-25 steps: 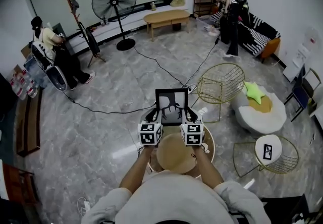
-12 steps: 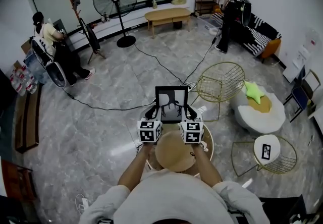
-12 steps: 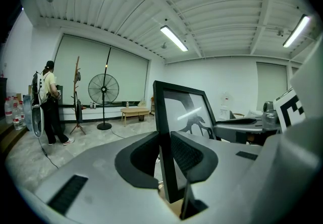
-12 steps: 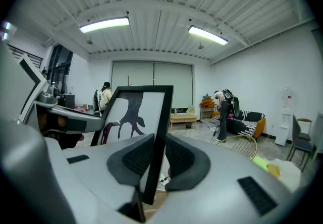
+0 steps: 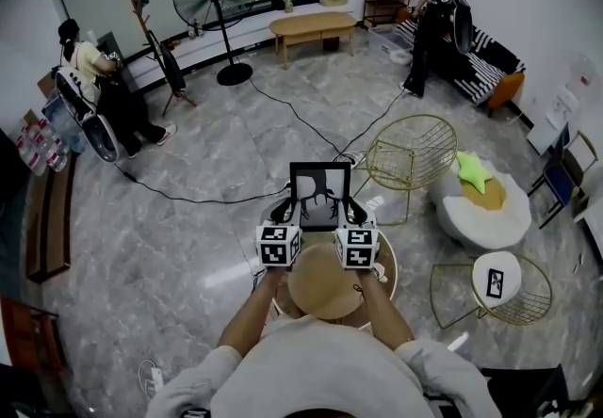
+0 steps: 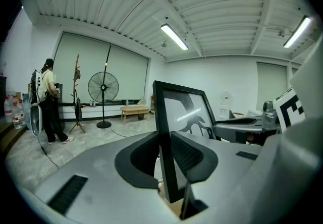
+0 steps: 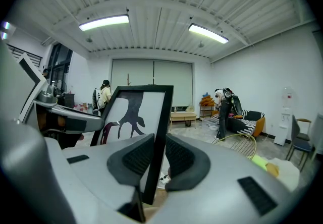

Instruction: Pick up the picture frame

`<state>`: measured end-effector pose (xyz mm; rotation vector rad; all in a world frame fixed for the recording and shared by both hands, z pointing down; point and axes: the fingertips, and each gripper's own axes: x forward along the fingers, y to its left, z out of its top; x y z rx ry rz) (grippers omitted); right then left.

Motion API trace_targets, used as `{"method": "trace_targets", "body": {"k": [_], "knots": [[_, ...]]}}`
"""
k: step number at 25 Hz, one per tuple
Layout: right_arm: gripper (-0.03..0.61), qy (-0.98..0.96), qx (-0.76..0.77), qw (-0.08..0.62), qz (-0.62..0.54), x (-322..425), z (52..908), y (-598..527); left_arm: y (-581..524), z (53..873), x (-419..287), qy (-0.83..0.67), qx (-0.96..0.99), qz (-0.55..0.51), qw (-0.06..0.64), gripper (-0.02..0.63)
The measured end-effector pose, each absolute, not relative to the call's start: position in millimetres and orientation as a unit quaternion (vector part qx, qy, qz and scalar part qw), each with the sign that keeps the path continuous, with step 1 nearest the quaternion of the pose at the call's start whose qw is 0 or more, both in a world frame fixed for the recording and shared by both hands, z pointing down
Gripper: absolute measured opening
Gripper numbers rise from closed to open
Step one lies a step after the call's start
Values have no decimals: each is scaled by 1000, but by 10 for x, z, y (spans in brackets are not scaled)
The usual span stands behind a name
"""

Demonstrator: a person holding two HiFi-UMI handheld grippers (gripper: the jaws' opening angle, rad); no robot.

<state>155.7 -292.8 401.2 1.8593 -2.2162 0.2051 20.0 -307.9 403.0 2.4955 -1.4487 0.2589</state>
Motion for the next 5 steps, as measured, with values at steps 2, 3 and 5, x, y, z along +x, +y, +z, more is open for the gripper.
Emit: {"method": "trace_targets", "body": {"k": [2,3,5], "knots": [[72,-758,636,121,72,1568,4017,-2935,-3089,4022,210,-497,855,89,122,72],[72,-759,636,120,72,1575,4021,-2940,-3094,4018,218,-497,855,88,122,72],[72,-759,635,120,73,1590,4031,-2946,-3101,4013,235,-497,855,87,121,72]]}}
